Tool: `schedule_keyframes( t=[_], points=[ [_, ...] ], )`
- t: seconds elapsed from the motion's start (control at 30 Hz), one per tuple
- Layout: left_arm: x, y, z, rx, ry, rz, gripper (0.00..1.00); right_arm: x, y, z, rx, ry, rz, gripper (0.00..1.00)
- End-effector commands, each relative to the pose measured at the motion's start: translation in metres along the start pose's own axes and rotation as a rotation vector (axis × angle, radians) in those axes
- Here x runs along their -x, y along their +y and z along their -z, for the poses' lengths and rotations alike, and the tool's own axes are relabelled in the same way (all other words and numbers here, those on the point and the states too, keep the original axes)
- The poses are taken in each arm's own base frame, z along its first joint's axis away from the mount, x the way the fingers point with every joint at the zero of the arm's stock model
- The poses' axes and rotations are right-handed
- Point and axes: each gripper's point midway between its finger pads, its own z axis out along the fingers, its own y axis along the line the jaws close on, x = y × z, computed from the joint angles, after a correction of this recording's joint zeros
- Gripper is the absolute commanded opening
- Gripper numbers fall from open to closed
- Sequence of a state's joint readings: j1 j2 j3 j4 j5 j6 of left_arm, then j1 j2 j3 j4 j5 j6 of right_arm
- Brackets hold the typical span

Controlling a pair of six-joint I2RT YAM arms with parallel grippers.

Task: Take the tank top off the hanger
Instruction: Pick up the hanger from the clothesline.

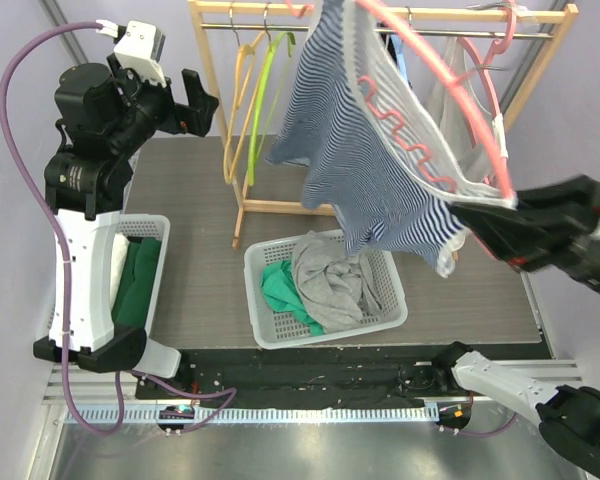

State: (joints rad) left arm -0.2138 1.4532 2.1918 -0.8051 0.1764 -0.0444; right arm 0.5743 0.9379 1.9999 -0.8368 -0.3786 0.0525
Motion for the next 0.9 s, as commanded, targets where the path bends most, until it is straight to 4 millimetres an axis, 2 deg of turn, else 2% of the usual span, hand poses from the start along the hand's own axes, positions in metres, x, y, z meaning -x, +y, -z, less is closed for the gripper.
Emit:
schedule_keyframes(
  t=[0.0, 0.17, 0.43, 0.67, 0.87],
  points=[
    [0.017, -0.002, 0.005, -0.01, -0.053, -0.004, 1.0, 0.06, 0.035, 0.017, 0.151, -0.198, 0.077, 0.01],
    [0.018, -0.003, 0.006, -0.015, -0.055, -0.006, 1.0, 0.052, 0.032, 0.014, 0.145, -0.168, 0.075, 0.01],
    [0.016, -0.004, 0.007, -0.022, -0.047, -0.006, 1.0, 0.018, 0.011, -0.003, 0.078, -0.057, 0.074, 0.01],
    [0.017, -0.005, 0.01, -0.024, -0.05, -0.006, 1.0, 0.015, -0.009, -0.009, -0.005, -0.039, 0.141, 0.01],
    [0.017, -0.007, 0.014, -0.032, -0.046, -0.007, 1.0, 0.011, -0.005, -0.014, 0.035, -0.005, 0.152, 0.01]
  ],
)
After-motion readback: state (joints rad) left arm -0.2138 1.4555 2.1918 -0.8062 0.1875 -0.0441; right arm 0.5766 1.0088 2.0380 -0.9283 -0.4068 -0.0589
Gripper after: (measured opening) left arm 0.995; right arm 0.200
